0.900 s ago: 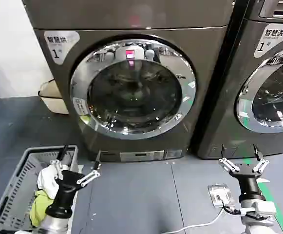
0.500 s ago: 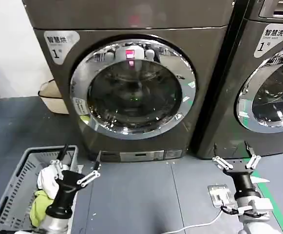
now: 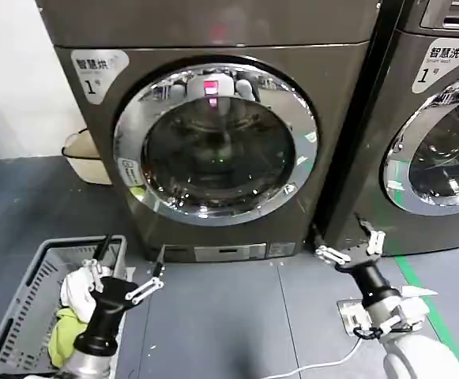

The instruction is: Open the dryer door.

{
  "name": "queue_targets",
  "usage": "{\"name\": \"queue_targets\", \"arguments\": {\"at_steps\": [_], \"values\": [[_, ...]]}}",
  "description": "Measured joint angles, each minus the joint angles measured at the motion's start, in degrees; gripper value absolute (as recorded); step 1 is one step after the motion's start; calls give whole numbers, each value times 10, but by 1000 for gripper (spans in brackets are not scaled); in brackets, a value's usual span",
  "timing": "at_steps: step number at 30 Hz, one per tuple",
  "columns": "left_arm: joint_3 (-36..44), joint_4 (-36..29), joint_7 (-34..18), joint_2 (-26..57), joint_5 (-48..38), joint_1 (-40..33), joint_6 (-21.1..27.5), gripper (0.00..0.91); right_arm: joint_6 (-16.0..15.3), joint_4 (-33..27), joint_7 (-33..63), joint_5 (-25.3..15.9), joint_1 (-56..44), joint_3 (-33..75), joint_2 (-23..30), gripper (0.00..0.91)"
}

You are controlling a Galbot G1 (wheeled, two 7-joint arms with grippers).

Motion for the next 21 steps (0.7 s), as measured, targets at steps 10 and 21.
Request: {"name": "queue_targets", "arguments": {"at_steps": [10, 21], "values": [[4, -3, 3, 0, 5, 3, 0, 907, 10, -35, -15, 65, 102, -99, -79, 907], [6, -1, 5, -1, 6, 4, 0, 907, 34, -89, -14, 104, 258, -237, -110, 907]]}}
